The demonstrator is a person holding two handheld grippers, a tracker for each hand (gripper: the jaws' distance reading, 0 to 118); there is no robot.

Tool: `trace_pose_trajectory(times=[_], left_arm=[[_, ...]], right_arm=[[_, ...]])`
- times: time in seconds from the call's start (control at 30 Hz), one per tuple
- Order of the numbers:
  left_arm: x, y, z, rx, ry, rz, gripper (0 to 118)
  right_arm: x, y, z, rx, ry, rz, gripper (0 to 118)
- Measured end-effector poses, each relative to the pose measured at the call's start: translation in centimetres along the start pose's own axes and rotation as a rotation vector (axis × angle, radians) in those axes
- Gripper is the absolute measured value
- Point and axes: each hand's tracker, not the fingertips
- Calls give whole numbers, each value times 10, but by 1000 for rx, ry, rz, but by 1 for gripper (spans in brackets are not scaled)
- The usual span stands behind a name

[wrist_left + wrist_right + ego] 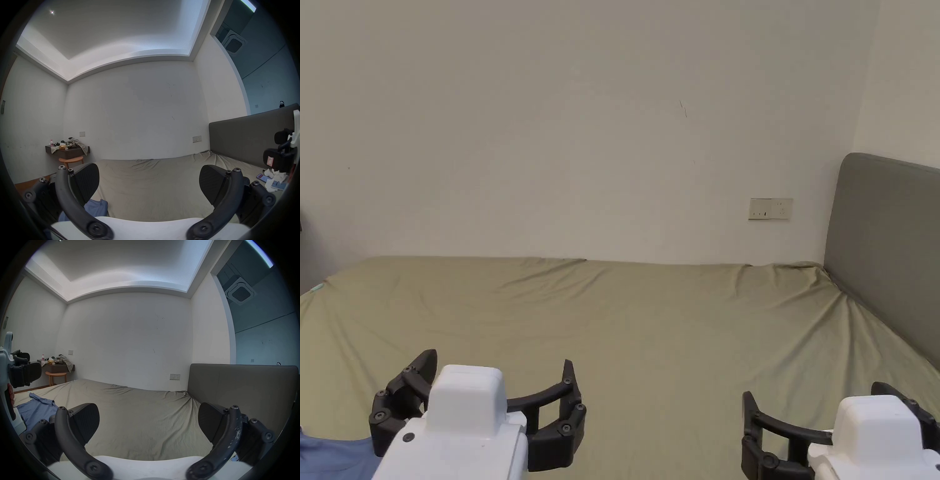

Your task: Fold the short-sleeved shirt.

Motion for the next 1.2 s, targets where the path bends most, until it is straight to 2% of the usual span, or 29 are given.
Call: trace_pose_trajectory(times=[0.13, 0.17, 0.23, 0.27, 0.3, 0.33, 0.37, 0.4, 0.47, 0.63, 0.73, 0.87, 0.97, 1.1, 1.2], left_arm=[[-2, 2, 1, 13, 8, 13, 118], [-2, 2, 1, 13, 14, 14, 114], [-1, 2, 4, 36, 37, 5, 81], [0, 2, 4, 40, 48, -6, 58], [0, 2, 3, 34, 56, -12, 30], [0, 3, 1, 22, 59, -13, 14], [-2, 4, -1, 3, 59, -4, 6], [-3, 3, -3, -6, 51, 15, 1], [-7, 1, -2, -11, 9, 59, 0], [3, 0, 0, 0, 11, 8, 0], [3, 1, -3, -8, -20, 31, 0], [-14, 4, -1, -23, 26, -1, 0], [-58, 11, 16, -26, 115, -30, 0], [-137, 16, 54, -39, 397, -87, 0], [-189, 14, 89, -66, 555, -81, 0]], right_arm=[[0, 1, 0, 7, 4, -14, 118], [0, 2, 1, 13, 6, -17, 112], [0, 3, 3, 18, 17, -21, 64], [0, 3, 3, 16, 19, -24, 40], [0, 3, 2, 9, 17, -29, 18], [1, 3, 1, 3, 7, -33, 14], [1, 2, 1, -5, -2, -39, 13], [3, 1, 2, -6, -5, -41, 4], [6, -1, 3, -13, -5, -50, 1], [12, -4, 4, -29, -58, -29, 0], [14, -2, 4, -26, -64, -38, 0], [-1, 6, -6, -10, -46, -15, 0], [-38, 22, -25, 33, 71, -45, 0], [-121, 40, -43, 95, 283, -36, 0], [-177, 45, -45, 103, 454, -49, 0]])
